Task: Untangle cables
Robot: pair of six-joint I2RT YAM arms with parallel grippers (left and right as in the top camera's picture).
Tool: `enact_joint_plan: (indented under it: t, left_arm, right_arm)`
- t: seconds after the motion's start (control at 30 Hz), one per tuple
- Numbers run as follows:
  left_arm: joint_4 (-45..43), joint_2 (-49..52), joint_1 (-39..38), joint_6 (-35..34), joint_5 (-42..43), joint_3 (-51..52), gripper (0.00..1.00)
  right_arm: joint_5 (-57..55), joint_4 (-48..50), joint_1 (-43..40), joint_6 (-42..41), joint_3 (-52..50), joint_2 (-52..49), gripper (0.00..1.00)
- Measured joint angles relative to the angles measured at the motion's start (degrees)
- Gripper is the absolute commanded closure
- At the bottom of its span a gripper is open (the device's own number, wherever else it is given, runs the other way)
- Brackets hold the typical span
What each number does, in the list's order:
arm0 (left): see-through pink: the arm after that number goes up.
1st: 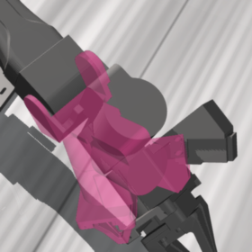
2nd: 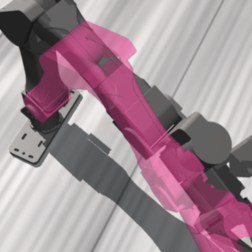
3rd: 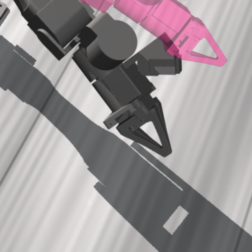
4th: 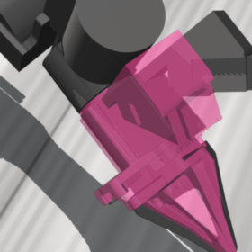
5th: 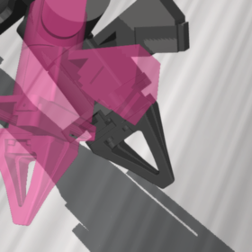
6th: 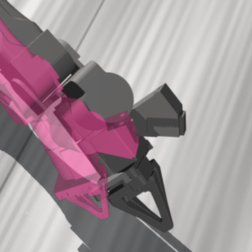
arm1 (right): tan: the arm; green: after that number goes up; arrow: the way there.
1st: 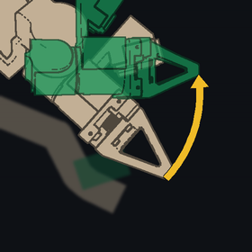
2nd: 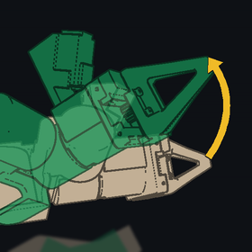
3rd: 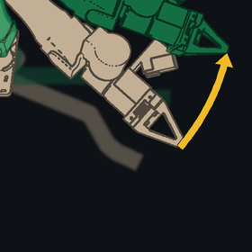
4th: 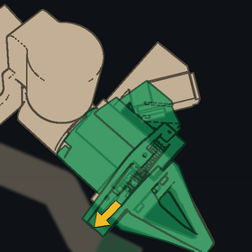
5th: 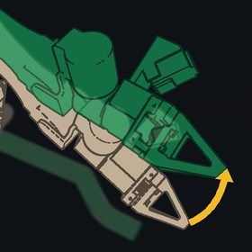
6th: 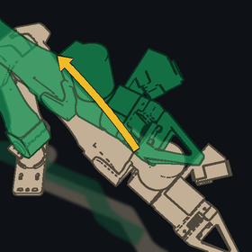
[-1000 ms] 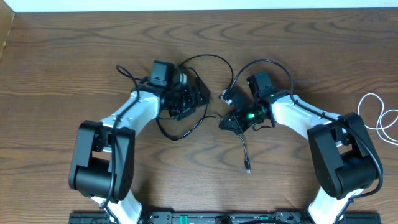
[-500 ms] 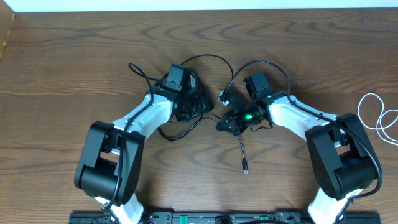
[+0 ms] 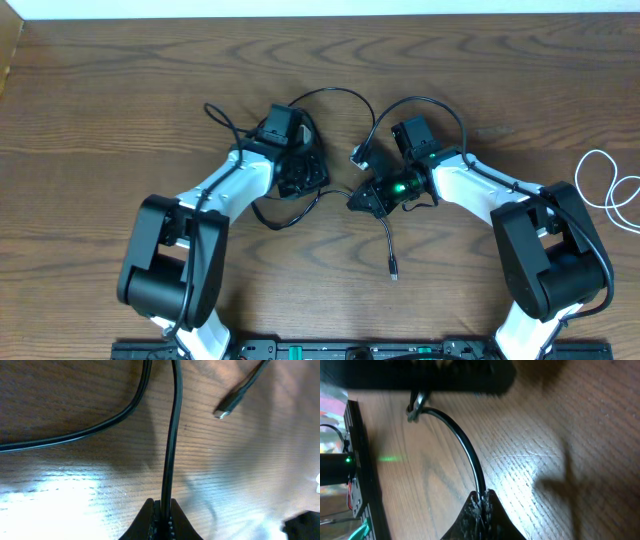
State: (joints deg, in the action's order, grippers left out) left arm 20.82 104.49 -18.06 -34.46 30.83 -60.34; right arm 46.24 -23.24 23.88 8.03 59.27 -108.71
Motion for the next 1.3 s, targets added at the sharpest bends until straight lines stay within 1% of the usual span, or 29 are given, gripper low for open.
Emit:
enact_joint_plan:
  t: [0.13, 0.33, 0.5, 0.6, 0.77, 0.83, 0.87, 0.9, 1.13, 1.3]
  left_arm:
    - [0.0, -3.2, 2.6, 0.4, 5.0, 0.0, 0.92]
    - [1.4, -11.5, 4.4, 4.0, 15.0, 0.0, 0.93]
    - [5.1, -17.3, 4.4, 6.3, 17.8, 0.0, 0.93]
    - [8.4, -21.2, 4.4, 7.8, 17.6, 0.0, 0.93]
    - [15.6, -29.3, 4.4, 9.3, 11.1, 0.0, 0.93]
    - [18.6, -32.9, 4.5, 9.6, 7.0, 0.0, 0.92]
    - [21.0, -35.6, 4.6, 9.9, 3.4, 0.0, 0.93]
    - [21.5, -36.4, 4.7, 9.9, 2.7, 0.0, 0.92]
    - [30.5, -49.1, 5.9, 10.5, -12.9, 0.0, 0.92]
    - [35.0, -54.1, 6.0, 10.5, -17.9, 0.0, 0.92]
  right_arm:
    - [-2.1, -1.4, -0.4, 0.1, 0.0, 0.0, 0.99]
    - [-5.9, -1.9, -1.5, 0.2, 0.0, 0.0, 0.99]
    - [-9.5, -2.1, -1.6, 0.2, 0.0, 0.0, 0.99]
    - [-12.9, -2.2, -1.7, 0.2, 0.0, 0.0, 0.99]
    - [-16.0, -2.8, -3.2, 0.2, 0.0, 0.0, 0.99]
    - [-16.3, -3.1, -4.3, 0.2, 0.0, 0.0, 0.99]
    - [-16.3, -3.3, -5.4, 0.2, 0.0, 0.0, 0.99]
    - [-16.3, -3.3, -5.7, 0.2, 0.0, 0.0, 0.99]
    - [-15.9, -4.7, -9.6, 0.2, 0.0, 0.0, 0.99]
    - [-14.7, -4.9, -10.2, 0.2, 0.0, 0.0, 0.99]
